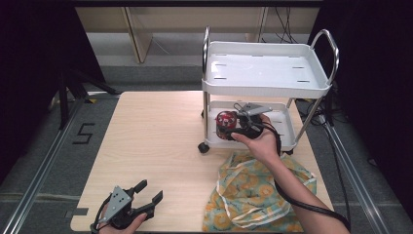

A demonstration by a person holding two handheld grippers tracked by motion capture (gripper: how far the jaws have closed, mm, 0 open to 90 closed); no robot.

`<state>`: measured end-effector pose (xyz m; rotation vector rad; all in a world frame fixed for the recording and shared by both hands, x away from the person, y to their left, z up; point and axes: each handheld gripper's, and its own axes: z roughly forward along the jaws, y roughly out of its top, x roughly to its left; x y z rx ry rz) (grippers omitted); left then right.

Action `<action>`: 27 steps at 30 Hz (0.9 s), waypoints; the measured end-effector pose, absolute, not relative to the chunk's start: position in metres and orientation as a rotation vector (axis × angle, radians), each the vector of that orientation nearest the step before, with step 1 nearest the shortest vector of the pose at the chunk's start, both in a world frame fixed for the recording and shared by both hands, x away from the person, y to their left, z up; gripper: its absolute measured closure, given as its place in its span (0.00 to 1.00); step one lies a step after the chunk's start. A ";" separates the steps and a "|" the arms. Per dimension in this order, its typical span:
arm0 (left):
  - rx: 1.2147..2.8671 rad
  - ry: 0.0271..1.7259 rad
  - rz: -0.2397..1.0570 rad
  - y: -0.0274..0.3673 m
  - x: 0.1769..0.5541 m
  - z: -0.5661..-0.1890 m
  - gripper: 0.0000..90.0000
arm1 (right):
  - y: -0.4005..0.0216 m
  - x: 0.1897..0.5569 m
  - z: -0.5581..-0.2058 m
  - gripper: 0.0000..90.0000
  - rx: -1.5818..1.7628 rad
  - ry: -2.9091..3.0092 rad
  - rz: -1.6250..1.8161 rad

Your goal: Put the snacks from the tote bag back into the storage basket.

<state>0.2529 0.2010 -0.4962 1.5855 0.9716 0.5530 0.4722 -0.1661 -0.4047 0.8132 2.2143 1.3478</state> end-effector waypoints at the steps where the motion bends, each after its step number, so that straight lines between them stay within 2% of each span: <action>1: 1.586 0.972 0.553 0.201 0.253 -0.496 0.33 | -0.166 0.472 -0.405 0.29 0.813 2.214 1.348; 27: 1.585 0.971 0.553 0.201 0.253 -0.496 0.33 | -0.155 0.482 -0.414 0.29 0.825 2.228 1.315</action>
